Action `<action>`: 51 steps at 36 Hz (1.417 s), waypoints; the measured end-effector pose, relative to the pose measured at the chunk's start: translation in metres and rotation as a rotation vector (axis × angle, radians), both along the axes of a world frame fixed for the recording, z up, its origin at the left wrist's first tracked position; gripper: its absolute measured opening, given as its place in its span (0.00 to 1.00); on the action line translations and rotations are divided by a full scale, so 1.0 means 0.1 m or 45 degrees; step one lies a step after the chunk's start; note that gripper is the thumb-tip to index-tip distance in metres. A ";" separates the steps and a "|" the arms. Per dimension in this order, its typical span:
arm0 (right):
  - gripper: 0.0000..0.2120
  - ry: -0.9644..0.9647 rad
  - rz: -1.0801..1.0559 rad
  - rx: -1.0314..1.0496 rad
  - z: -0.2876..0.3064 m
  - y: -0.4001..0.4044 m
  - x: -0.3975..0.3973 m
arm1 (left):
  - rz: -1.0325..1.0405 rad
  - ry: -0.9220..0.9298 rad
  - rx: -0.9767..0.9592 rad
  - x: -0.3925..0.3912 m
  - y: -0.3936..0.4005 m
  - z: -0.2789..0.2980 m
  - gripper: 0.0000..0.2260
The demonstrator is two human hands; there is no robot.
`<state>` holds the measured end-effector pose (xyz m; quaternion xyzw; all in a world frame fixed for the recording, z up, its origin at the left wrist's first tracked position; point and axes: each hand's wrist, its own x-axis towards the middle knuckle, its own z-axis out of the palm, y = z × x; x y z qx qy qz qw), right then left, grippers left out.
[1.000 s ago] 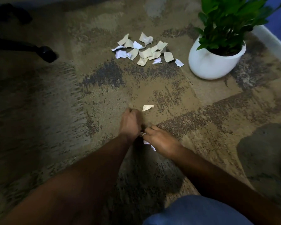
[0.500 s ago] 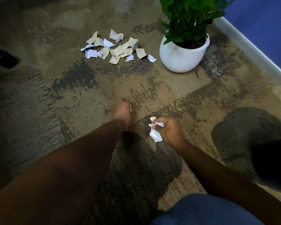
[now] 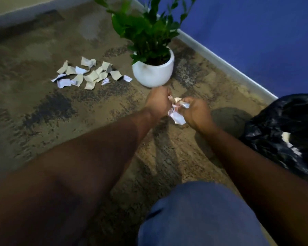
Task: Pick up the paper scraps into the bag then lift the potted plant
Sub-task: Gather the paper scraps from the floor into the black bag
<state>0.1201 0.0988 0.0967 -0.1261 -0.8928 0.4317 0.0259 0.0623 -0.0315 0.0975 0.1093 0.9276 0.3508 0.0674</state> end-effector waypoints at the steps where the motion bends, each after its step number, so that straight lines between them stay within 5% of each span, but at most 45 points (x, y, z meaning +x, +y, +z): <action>1: 0.08 0.018 -0.023 0.020 0.09 0.10 0.00 | -0.025 0.030 0.031 -0.01 0.10 0.07 0.06; 5: 0.12 0.029 -0.141 0.104 0.45 0.51 0.08 | -0.164 0.126 0.154 0.04 0.55 0.39 0.06; 9: 0.04 0.188 -0.306 0.195 0.84 0.97 0.26 | -0.304 0.144 0.281 0.16 1.09 0.69 0.07; 14: 0.09 0.209 -0.461 0.235 1.15 1.60 0.61 | -0.370 -0.005 0.497 0.41 1.78 0.95 0.06; 22: 0.09 0.068 -0.770 0.041 1.15 2.28 1.17 | -0.630 -0.368 0.481 0.86 2.52 1.04 0.05; 27: 0.03 -0.131 -0.752 -0.041 0.96 2.48 1.36 | -0.767 -0.561 0.448 1.01 2.61 1.00 0.27; 34: 0.10 -0.290 -0.656 -0.091 0.83 2.72 1.38 | -0.759 -0.404 0.366 0.90 2.60 1.02 0.24; 42: 0.05 -0.084 -0.626 0.125 0.85 2.76 1.12 | -0.748 -0.245 0.039 0.70 2.46 1.22 0.13; 51: 0.05 0.019 -0.401 0.354 0.98 2.05 0.28 | -0.700 0.002 -0.238 0.24 1.80 1.35 0.19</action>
